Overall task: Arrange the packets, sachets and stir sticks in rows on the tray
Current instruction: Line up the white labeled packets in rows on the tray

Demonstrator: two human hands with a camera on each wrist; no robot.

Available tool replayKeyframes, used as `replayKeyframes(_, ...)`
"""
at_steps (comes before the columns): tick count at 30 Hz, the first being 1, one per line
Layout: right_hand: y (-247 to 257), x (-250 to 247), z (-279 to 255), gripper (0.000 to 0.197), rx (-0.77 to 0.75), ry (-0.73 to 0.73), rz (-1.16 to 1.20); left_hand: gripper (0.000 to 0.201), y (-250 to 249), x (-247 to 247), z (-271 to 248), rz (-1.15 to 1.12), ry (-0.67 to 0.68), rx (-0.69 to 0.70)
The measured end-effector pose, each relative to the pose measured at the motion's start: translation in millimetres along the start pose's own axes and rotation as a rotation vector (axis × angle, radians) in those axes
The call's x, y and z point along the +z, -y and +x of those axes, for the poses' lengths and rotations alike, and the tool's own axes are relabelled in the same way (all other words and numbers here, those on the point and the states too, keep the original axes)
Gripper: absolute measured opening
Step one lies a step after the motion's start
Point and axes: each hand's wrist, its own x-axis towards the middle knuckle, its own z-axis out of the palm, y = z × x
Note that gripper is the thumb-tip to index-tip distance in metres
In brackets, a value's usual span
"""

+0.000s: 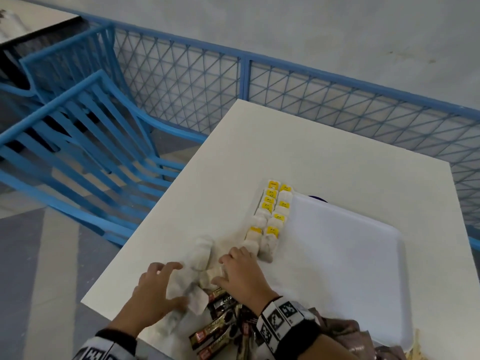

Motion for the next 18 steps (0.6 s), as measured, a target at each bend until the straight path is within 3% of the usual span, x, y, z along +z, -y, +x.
replayKeyframes(4, 6, 8, 1, 0.032, -0.023, -0.018, -0.055, 0.045, -7, 13, 13, -0.128, -0.203, 0.049)
replayKeyframes(8, 10, 6, -2, 0.017, -0.039, -0.077, -0.044, 0.043, -15, 18, 39, -0.169, -0.295, 0.1)
replayKeyframes(11, 8, 7, -4, 0.011, -0.054, -0.11, 0.05, 0.052, -25, 16, 59, -0.187, -0.255, 0.066)
replayKeyframes(14, 4, 5, -6, 0.031, -0.043, -0.08, 0.092, 0.049, -34, 14, 69, -0.288, -0.173, 0.037)
replayKeyframes(18, 0, 2, -7, 0.036, -0.002, -0.095, 0.245, 0.043, -33, 6, 68, -0.501, -0.106, -0.043)
